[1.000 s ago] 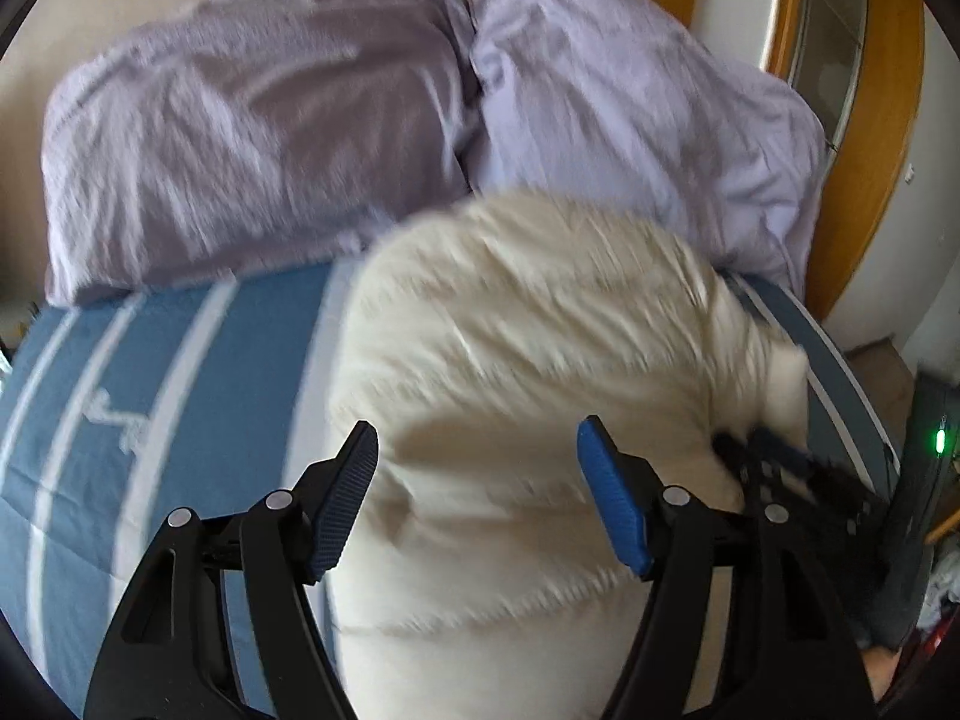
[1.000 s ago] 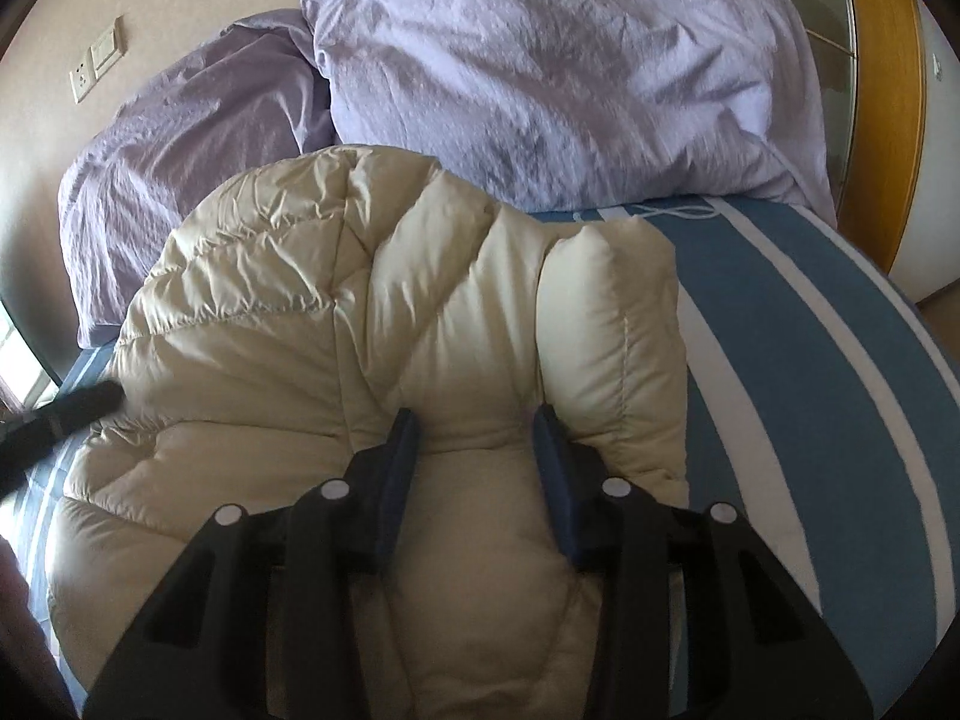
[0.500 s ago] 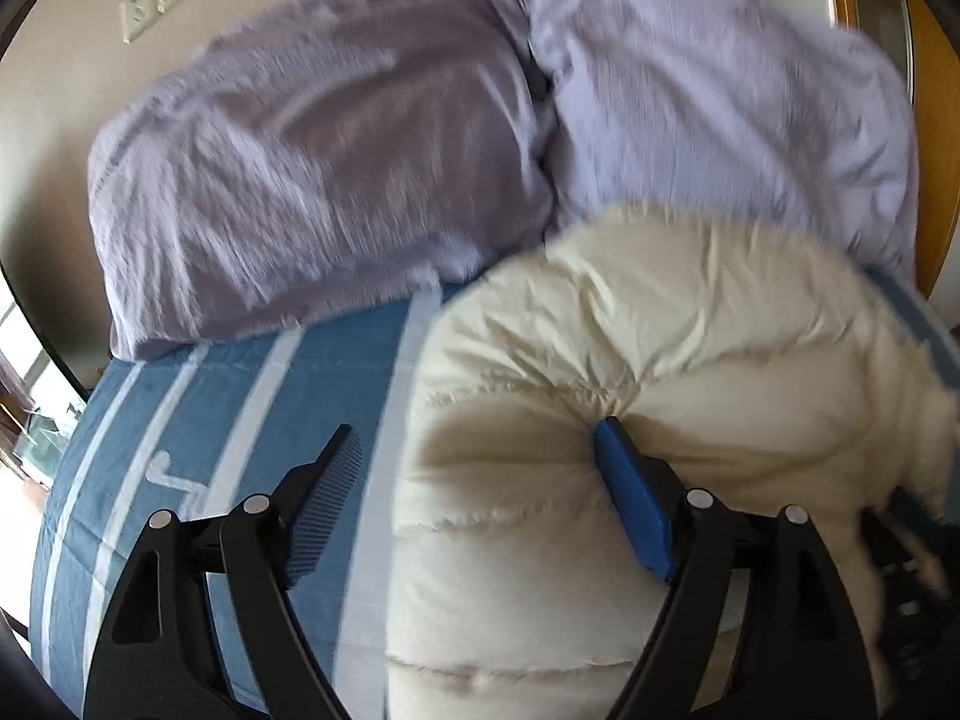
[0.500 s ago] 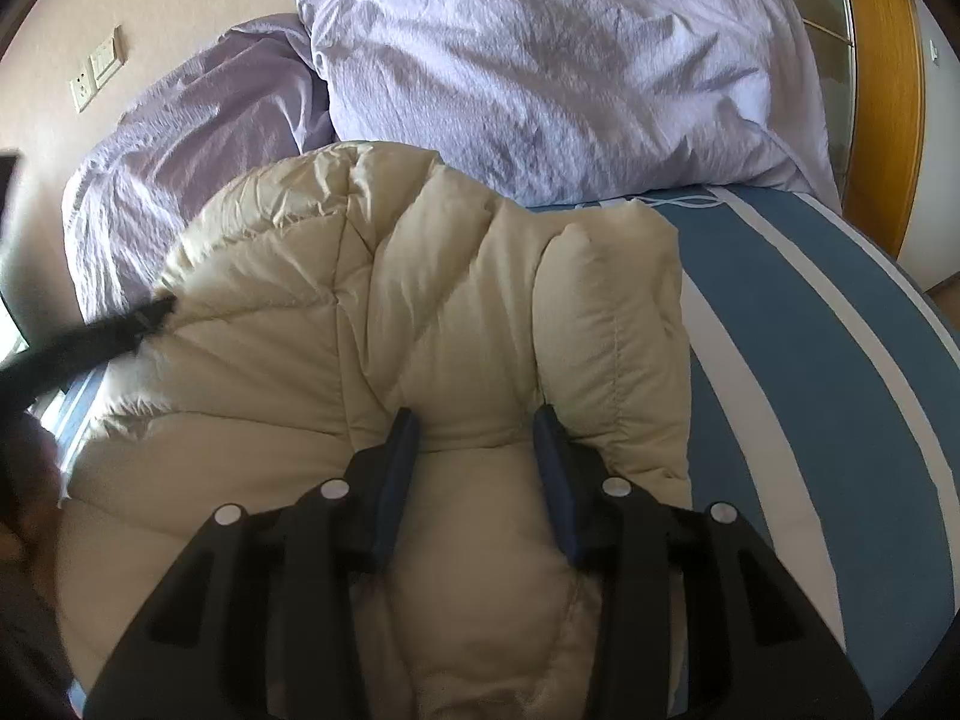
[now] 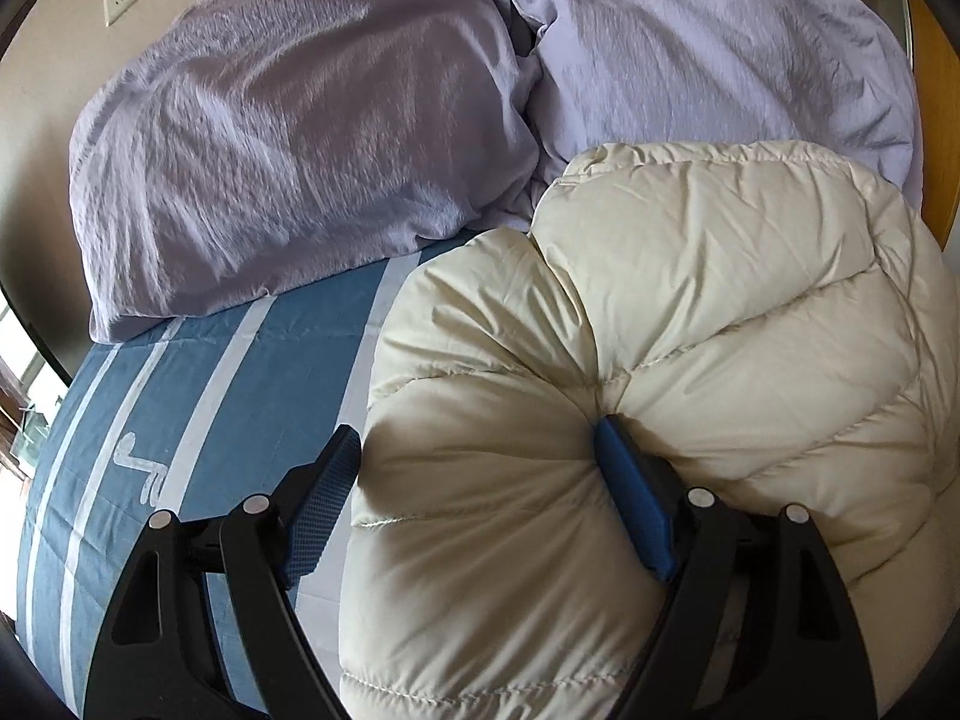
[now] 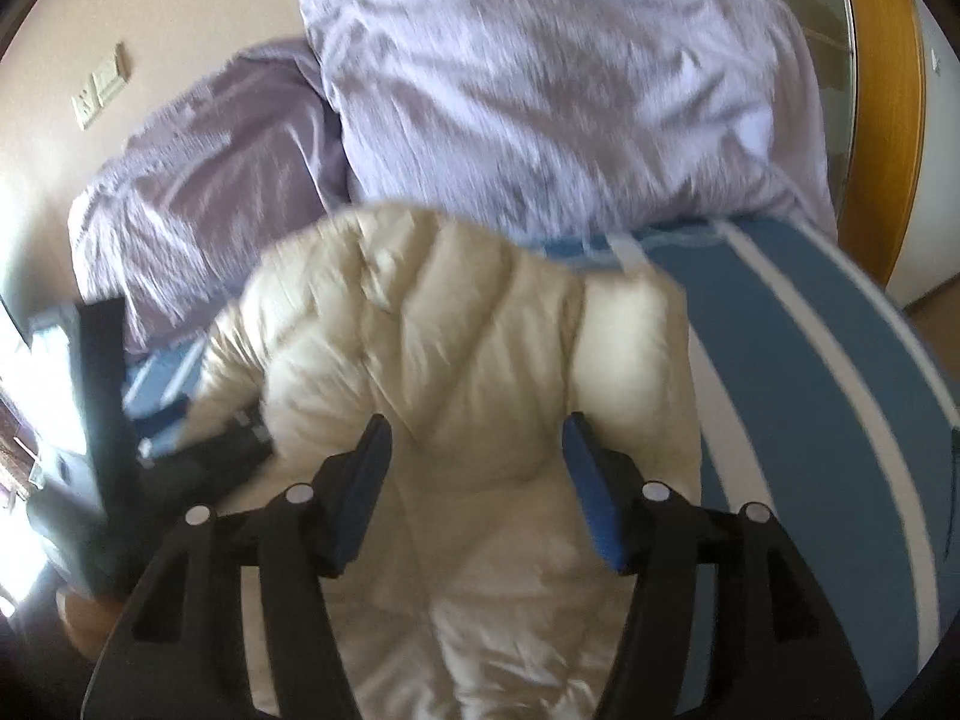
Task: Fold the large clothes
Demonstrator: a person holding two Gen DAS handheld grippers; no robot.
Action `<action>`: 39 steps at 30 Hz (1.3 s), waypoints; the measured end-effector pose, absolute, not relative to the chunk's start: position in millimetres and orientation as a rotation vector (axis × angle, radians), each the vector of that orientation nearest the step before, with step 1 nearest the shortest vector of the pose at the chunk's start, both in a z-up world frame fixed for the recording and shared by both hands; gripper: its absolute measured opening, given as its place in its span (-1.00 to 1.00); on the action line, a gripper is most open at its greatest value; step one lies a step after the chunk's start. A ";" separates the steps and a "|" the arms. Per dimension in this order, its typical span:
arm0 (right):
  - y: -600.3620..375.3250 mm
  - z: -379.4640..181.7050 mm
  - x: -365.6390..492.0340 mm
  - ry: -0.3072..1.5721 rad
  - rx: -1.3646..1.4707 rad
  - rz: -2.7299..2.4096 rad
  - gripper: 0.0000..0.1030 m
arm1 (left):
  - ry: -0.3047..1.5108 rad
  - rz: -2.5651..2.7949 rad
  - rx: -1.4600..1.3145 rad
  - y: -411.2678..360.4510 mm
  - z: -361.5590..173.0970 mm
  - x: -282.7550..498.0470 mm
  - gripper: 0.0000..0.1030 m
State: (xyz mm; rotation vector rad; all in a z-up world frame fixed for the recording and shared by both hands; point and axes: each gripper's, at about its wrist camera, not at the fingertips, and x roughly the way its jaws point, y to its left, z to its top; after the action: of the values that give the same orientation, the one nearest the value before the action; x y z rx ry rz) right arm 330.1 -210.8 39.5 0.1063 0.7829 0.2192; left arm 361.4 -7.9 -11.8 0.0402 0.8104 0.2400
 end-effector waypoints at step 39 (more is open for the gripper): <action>-211.1 -6.8 389.5 0.786 0.101 0.106 0.49 | 0.786 0.198 -0.084 2.2 -15.4 363.6 0.65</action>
State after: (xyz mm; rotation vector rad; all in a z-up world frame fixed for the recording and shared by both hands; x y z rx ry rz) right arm 389.5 -211.1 -6.8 0.1014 0.7861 0.1061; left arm 363.6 2.2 -15.4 -0.0840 0.7857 0.1981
